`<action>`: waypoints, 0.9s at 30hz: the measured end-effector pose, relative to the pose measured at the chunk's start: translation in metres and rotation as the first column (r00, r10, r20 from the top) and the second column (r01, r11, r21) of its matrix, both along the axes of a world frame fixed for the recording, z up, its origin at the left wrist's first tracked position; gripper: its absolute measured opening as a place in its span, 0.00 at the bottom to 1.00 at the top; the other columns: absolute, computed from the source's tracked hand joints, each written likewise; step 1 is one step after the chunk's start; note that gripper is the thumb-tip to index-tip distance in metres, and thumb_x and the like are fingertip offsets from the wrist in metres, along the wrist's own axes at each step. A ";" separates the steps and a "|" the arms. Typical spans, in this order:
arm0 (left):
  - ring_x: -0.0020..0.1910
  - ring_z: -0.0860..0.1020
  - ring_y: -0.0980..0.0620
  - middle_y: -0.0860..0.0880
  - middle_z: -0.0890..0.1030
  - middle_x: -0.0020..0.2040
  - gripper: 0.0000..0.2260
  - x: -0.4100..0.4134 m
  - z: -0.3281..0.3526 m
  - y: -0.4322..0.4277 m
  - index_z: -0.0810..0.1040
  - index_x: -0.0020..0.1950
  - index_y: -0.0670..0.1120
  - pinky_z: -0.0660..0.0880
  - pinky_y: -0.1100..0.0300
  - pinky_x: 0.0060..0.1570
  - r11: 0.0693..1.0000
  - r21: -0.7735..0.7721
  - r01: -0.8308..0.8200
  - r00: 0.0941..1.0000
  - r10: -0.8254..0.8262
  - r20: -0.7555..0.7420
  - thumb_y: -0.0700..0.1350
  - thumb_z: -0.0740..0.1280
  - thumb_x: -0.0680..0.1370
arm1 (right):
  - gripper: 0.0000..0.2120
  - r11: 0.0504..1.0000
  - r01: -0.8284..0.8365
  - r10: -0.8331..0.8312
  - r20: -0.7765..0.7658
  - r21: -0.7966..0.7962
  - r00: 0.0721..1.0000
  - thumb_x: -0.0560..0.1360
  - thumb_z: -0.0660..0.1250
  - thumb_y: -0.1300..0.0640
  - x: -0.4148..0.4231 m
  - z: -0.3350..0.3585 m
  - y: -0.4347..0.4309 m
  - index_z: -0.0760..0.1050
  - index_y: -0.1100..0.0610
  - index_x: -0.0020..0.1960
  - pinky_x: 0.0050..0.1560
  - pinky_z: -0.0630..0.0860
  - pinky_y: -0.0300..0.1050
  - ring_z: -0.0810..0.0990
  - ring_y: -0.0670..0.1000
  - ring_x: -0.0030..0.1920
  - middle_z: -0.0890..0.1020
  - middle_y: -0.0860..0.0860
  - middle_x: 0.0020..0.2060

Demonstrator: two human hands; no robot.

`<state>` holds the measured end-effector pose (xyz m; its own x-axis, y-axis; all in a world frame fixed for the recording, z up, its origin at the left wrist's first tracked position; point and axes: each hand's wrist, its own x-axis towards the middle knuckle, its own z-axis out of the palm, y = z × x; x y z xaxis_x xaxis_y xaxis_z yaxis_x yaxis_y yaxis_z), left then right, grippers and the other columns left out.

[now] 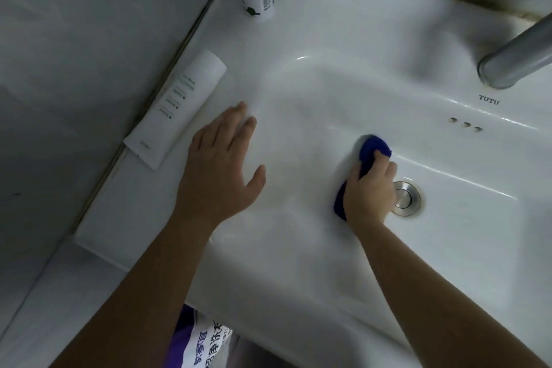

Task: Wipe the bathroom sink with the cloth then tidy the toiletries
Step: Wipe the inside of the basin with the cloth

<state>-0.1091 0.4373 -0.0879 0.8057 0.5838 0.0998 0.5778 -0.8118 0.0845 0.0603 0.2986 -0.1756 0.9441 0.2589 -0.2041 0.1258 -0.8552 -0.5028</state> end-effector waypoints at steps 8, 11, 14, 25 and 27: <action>0.65 0.70 0.42 0.40 0.71 0.67 0.24 0.005 0.001 0.004 0.70 0.66 0.40 0.68 0.50 0.61 1.000 0.019 -0.005 1.000 0.004 0.024 0.51 0.59 0.74 | 0.20 0.861 -0.269 0.302 -0.009 0.432 0.953 0.78 0.59 0.54 -0.038 0.018 0.086 0.64 0.58 0.68 0.49 0.65 0.37 0.75 0.55 0.56 0.70 0.54 0.65; 0.59 0.74 0.42 0.39 0.75 0.62 0.22 0.015 0.004 0.017 0.72 0.64 0.38 0.73 0.49 0.57 0.999 0.047 -0.014 0.997 0.011 0.072 0.48 0.59 0.74 | 0.19 0.763 -0.407 0.397 0.132 0.502 0.908 0.77 0.61 0.57 -0.031 0.028 0.103 0.67 0.61 0.66 0.48 0.68 0.41 0.77 0.59 0.53 0.73 0.58 0.63; 0.62 0.73 0.42 0.39 0.73 0.65 0.22 0.026 0.003 0.035 0.70 0.66 0.38 0.71 0.50 0.60 0.996 0.076 0.044 0.998 -0.047 0.044 0.47 0.58 0.75 | 0.18 0.726 -0.395 0.305 0.250 0.564 0.919 0.76 0.60 0.55 -0.030 0.035 0.132 0.70 0.63 0.63 0.44 0.71 0.40 0.78 0.56 0.48 0.77 0.59 0.57; 0.67 0.69 0.45 0.43 0.70 0.68 0.23 0.029 -0.001 0.041 0.67 0.69 0.40 0.63 0.53 0.66 0.998 0.054 0.041 0.997 -0.045 0.066 0.46 0.58 0.75 | 0.19 0.767 0.230 -0.147 -0.184 0.599 0.972 0.78 0.59 0.52 -0.027 0.032 0.127 0.63 0.53 0.67 0.52 0.66 0.36 0.76 0.51 0.56 0.75 0.46 0.59; 0.66 0.69 0.45 0.43 0.70 0.68 0.22 0.029 -0.002 0.040 0.68 0.69 0.40 0.63 0.53 0.66 0.998 0.043 0.042 0.997 -0.045 0.069 0.45 0.59 0.75 | 0.18 0.757 0.087 -0.038 -0.089 0.648 0.995 0.77 0.61 0.54 -0.029 0.043 0.140 0.65 0.55 0.66 0.51 0.65 0.33 0.75 0.49 0.52 0.75 0.47 0.58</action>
